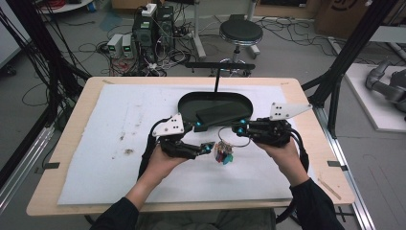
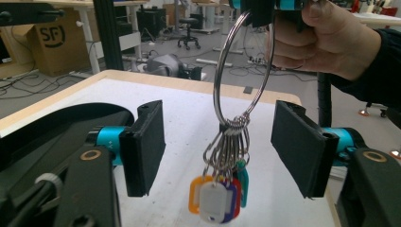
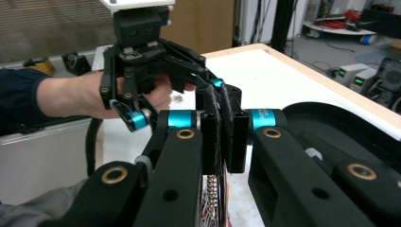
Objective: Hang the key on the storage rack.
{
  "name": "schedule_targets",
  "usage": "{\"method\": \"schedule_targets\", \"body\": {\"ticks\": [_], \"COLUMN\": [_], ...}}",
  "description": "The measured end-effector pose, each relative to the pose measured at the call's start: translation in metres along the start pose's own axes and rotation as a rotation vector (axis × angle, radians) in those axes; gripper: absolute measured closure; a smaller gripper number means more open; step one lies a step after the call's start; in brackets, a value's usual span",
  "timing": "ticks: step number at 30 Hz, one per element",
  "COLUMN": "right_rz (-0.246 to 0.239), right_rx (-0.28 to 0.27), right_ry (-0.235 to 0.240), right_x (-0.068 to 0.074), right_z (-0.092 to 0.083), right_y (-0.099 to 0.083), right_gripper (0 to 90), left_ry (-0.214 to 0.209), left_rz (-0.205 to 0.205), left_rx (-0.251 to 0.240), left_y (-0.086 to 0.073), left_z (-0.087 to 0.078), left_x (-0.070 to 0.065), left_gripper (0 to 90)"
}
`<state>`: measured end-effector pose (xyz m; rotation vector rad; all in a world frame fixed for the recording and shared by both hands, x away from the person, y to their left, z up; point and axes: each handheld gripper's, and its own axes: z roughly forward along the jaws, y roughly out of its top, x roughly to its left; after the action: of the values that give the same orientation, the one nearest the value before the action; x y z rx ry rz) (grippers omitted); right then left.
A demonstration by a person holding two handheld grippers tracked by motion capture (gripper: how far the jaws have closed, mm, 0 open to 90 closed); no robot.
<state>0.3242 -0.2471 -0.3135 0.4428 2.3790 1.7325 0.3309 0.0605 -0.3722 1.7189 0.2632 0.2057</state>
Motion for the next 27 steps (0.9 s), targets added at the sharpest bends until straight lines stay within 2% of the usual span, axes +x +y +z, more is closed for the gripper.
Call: {"method": "schedule_targets", "body": {"ticks": [4, 6, 11, 15, 20, 27], "right_rz": [0.001, -0.003, -0.003, -0.01, -0.008, -0.001], "right_rx": [-0.001, 0.0, 0.006, 0.008, 0.005, 0.01], "right_ry": [0.016, 0.024, 0.043, 0.054, 0.06, 0.066], "right_x": [0.002, 0.003, 0.005, 0.006, 0.006, 0.006], "right_z": [0.002, 0.004, 0.009, 0.01, 0.011, 0.012], "right_y": [0.0, 0.0, 0.0, 0.0, 0.0, 0.0], "right_gripper": [87.7, 87.7, 87.7, 87.7, 87.7, 87.7], "left_ry": [-0.014, -0.018, -0.009, -0.031, -0.036, -0.039], "left_rz": [0.011, 0.028, 0.045, 0.064, 0.077, 0.083], "left_rx": [0.002, -0.007, -0.006, -0.014, -0.016, -0.005], "left_y": [0.002, 0.003, 0.005, 0.005, 0.005, 0.004], "left_z": [0.003, 0.004, 0.006, 0.007, 0.007, 0.01], "left_x": [0.0, -0.001, -0.003, -0.004, -0.005, -0.006], "left_gripper": [39.7, 48.1, 56.1, 66.1, 76.1, 82.0]}}
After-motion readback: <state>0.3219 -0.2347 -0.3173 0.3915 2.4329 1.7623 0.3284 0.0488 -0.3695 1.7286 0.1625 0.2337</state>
